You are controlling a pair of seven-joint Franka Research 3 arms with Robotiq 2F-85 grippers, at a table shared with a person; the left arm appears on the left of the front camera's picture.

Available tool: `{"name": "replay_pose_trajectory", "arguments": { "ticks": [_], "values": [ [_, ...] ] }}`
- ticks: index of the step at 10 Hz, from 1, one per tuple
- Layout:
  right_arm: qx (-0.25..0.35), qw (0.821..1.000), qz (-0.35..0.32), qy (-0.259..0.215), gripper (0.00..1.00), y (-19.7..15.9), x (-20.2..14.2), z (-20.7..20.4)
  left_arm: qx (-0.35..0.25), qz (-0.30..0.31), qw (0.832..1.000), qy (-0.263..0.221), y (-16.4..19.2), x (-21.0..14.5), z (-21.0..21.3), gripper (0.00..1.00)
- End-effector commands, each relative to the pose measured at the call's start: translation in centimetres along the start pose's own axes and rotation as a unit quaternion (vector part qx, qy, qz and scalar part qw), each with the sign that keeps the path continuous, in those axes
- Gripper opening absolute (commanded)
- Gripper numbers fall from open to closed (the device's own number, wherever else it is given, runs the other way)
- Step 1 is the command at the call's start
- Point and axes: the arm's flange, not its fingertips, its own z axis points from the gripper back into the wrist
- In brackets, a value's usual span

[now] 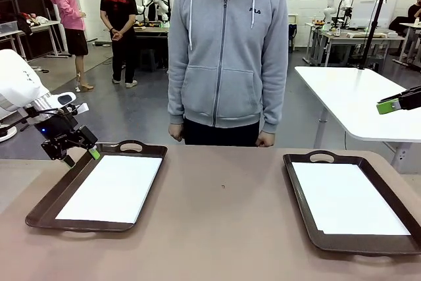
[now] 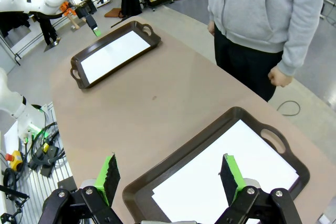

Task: Sort the A4 documents.
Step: Place the A4 Paper in the designated Handle tray.

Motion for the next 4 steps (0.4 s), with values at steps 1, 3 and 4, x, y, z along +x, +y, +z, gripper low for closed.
{"name": "replay_pose_trajectory", "arguments": {
  "ticks": [1, 3, 4],
  "values": [
    [0.003, 1.0, 0.001, -0.007, 1.0, 0.01, 0.05, -0.03, -0.001, -0.003, 1.0, 0.001, 0.0, -0.01, 0.07, 1.0],
    [0.003, 1.0, 0.001, -0.007, 1.0, 0.01, 0.05, -0.03, -0.001, -0.003, 1.0, 0.001, 0.0, -0.01, 0.07, 1.0],
    [0.003, 1.0, 0.001, -0.007, 1.0, 0.01, 0.05, -0.03, -0.001, -0.003, 1.0, 0.001, 0.0, -0.01, 0.07, 1.0]
  ]
}}
